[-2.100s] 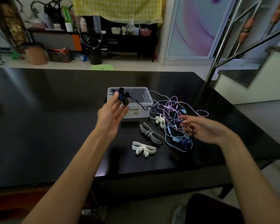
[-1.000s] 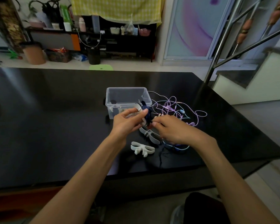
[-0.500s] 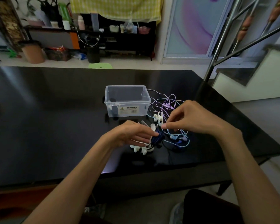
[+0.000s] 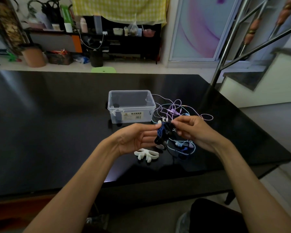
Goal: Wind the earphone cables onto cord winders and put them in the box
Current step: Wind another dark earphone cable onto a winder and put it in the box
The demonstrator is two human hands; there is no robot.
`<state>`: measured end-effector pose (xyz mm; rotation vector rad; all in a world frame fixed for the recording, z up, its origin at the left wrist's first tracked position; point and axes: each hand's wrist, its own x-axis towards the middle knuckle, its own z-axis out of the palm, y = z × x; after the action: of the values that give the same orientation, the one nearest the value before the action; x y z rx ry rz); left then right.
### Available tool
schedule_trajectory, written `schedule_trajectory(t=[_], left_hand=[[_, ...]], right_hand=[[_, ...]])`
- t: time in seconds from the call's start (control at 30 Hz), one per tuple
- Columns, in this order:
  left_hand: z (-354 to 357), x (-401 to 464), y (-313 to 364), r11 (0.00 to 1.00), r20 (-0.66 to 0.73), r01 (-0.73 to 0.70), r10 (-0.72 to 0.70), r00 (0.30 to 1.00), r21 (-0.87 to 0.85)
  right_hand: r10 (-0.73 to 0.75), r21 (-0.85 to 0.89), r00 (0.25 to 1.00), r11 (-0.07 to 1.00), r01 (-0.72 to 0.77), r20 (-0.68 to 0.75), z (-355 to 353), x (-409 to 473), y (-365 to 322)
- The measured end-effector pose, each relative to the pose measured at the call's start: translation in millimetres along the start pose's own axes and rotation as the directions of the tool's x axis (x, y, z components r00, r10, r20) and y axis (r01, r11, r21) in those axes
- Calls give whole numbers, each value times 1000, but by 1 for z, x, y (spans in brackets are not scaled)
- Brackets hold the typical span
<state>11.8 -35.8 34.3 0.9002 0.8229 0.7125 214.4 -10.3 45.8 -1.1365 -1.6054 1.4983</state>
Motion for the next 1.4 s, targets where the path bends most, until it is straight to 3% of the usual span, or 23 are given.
schedule_trajectory(t=[0.17, 0.37, 0.57, 0.73, 0.87, 1.03, 1.13, 1.2, 1.3, 1.4], left_hand=[[-3, 9, -6, 986, -150, -116, 97, 984, -123], [-3, 17, -11, 943, -293, -165, 78, 953, -288], [-11, 16, -7, 839, -341, -191, 8, 940, -509], [-14, 15, -8, 826, -338, -182, -11, 941, -534], [-13, 19, -14, 903, -445, -258, 86, 891, -343], [-2, 24, -22, 929, -548, -365, 274, 790, -62], [-4, 28, -28, 916, -613, -331, 398, 683, 226], [-7, 27, -29, 874, -598, -251, 471, 648, 416], [-12, 26, -30, 777, -548, -95, 519, 656, 622], [-15, 24, -27, 733, -436, -26, 432, 790, 680]], right_hand=[[-18, -22, 999, 1000, 17, -47, 9, 9, 5], [-254, -404, 950, 900, 164, -181, 20, 15, 9], [-189, -549, 979, 828, 114, -81, 18, 14, 13], [-204, -573, 975, 811, 115, -94, 30, 14, 14], [-230, -656, 972, 741, 141, -50, 37, 15, 12], [-233, -778, 971, 618, 111, -46, 43, 14, 8], [-237, -853, 971, 511, 109, -18, 48, 13, 5], [-202, -869, 979, 483, 105, 6, 47, 10, 0], [-148, -840, 988, 530, 121, 49, 39, 7, -7], [-146, -844, 985, 515, 152, 88, 27, 4, -10]])
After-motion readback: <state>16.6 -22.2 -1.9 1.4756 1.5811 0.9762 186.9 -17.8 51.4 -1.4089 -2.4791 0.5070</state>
